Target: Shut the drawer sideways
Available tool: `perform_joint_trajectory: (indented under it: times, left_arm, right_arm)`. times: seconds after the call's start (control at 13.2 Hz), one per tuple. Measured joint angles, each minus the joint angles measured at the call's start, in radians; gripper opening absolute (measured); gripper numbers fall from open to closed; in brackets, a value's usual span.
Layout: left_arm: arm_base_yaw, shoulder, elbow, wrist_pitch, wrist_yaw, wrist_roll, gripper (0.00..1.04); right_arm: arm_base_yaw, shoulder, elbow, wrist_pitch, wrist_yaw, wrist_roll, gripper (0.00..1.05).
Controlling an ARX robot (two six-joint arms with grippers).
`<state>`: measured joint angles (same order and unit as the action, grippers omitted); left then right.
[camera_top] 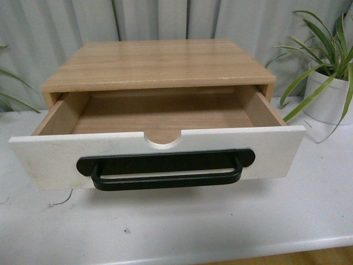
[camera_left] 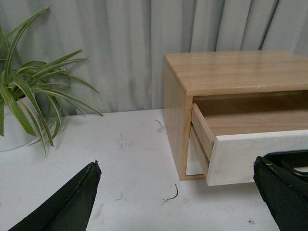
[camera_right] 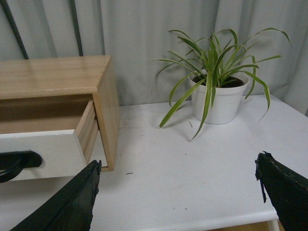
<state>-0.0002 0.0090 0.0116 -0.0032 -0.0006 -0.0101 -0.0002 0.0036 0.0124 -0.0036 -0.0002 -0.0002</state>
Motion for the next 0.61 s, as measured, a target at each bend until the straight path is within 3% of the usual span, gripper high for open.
perform_joint_trajectory:
  times: [0.61]
  left_arm:
    - [0.0, 0.0, 0.0, 0.0, 0.0, 0.0, 0.98]
  right_arm:
    - [0.0, 0.0, 0.0, 0.0, 0.0, 0.0, 0.98]
